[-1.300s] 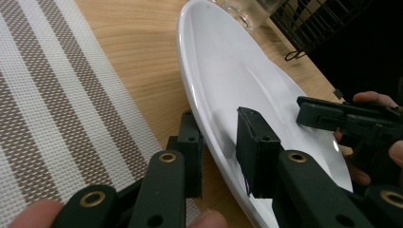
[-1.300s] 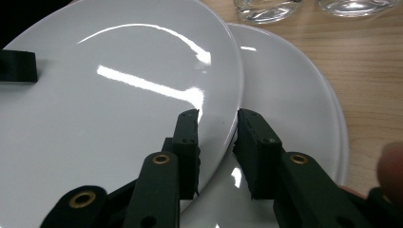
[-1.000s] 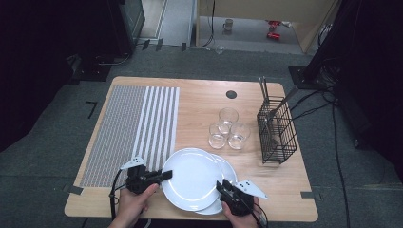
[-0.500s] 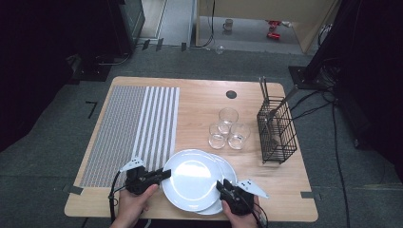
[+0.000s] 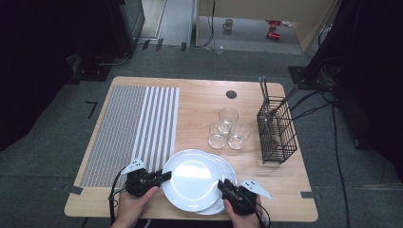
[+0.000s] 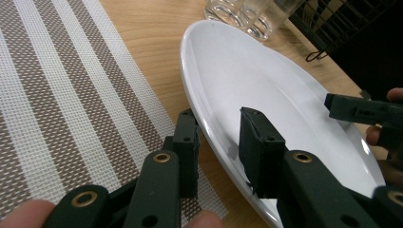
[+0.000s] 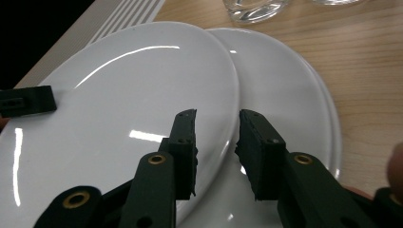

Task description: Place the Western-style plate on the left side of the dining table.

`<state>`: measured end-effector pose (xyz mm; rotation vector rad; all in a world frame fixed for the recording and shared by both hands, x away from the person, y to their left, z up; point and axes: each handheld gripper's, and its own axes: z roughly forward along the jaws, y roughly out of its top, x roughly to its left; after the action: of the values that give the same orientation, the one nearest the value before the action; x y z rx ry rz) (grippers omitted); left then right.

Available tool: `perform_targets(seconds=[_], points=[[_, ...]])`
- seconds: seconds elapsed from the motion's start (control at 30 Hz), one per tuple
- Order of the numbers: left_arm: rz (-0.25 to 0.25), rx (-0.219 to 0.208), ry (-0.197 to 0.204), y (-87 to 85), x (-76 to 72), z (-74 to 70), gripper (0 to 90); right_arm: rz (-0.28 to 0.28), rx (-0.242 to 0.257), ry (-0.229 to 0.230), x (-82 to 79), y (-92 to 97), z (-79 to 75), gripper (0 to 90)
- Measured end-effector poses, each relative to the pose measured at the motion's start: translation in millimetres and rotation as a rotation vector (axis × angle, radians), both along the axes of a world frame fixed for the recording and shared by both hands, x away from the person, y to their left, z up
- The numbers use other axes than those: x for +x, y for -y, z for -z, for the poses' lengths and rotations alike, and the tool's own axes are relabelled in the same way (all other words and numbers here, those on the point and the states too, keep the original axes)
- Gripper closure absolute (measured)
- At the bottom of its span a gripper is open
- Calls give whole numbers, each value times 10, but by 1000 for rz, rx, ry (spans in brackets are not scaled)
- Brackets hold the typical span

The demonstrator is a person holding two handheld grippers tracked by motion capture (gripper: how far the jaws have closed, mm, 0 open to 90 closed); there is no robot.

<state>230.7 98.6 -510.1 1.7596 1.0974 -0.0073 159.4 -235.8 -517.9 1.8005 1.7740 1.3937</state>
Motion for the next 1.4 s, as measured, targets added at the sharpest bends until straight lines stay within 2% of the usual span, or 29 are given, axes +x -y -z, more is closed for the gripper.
perform_targets(seconds=[0.13,0.2,0.3,0.37,0.5,0.57,0.7,0.83,1.0,1.1,1.27,1.4], points=[[24,3,-16,-16,-33,-2,668,11,-37,-20,-38,36,8,667],[35,0,-25,-22,-41,-3,668,11,-21,-17,-66,37,19,668],[47,4,-33,-21,-54,-9,677,-9,-32,-24,-101,-10,14,668],[55,-3,-45,-23,-60,-4,677,-17,-20,-28,-109,-52,17,667],[54,-11,-55,-31,-72,-5,677,-5,-35,-32,-94,-89,4,673],[54,-12,-55,-35,-80,-13,679,-8,-45,-26,-87,-96,5,676],[46,-8,-45,-55,-98,-37,684,-9,-138,17,-100,-183,11,684],[42,-8,-36,-80,-103,-60,686,-17,-129,14,-97,-208,16,696],[30,-12,-30,-119,-102,-88,690,-54,-166,29,-83,-252,13,689],[25,-8,-28,-139,-98,-96,692,-74,-153,26,-67,-254,12,687],[13,27,0,-154,-122,-130,682,-106,-156,27,-46,-265,9,679],[0,34,-9,-188,-102,-126,681,-136,-165,35,-36,-284,10,657]])
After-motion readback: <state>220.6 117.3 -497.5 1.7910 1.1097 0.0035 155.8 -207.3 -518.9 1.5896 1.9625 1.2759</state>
